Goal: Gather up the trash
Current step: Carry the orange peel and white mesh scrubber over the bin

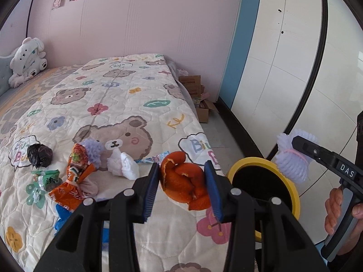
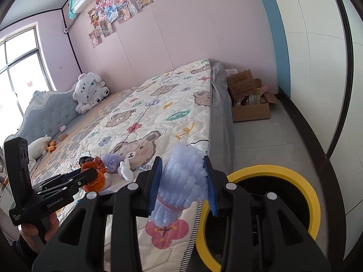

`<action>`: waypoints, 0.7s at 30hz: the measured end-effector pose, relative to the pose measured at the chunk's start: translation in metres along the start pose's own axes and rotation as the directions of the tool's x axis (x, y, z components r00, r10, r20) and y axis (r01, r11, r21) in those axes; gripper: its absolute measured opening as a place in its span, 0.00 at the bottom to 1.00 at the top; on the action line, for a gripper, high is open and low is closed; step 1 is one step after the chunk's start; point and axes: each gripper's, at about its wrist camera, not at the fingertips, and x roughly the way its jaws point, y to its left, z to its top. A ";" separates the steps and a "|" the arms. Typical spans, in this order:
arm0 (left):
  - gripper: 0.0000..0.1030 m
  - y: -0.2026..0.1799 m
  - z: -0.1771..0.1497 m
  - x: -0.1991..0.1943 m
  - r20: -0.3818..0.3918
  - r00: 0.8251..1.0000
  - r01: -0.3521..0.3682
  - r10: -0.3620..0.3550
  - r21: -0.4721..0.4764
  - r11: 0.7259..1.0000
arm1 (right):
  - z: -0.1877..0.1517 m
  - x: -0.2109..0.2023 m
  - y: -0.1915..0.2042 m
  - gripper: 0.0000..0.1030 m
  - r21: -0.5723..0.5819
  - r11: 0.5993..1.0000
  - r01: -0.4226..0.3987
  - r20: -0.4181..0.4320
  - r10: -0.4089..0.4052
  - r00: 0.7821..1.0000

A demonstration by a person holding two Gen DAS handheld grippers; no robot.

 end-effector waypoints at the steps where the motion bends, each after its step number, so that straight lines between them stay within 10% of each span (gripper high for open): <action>1: 0.37 -0.005 0.001 0.003 -0.002 1.000 0.010 -0.010 0.007 1.000 | 0.001 0.000 -0.004 0.33 0.005 1.000 0.004 0.002 -0.004 1.000; 21: 0.37 -0.094 0.000 0.052 -0.091 0.985 0.157 -0.147 0.116 0.981 | 0.010 -0.024 -0.074 0.34 0.082 0.991 0.105 0.036 -0.108 0.993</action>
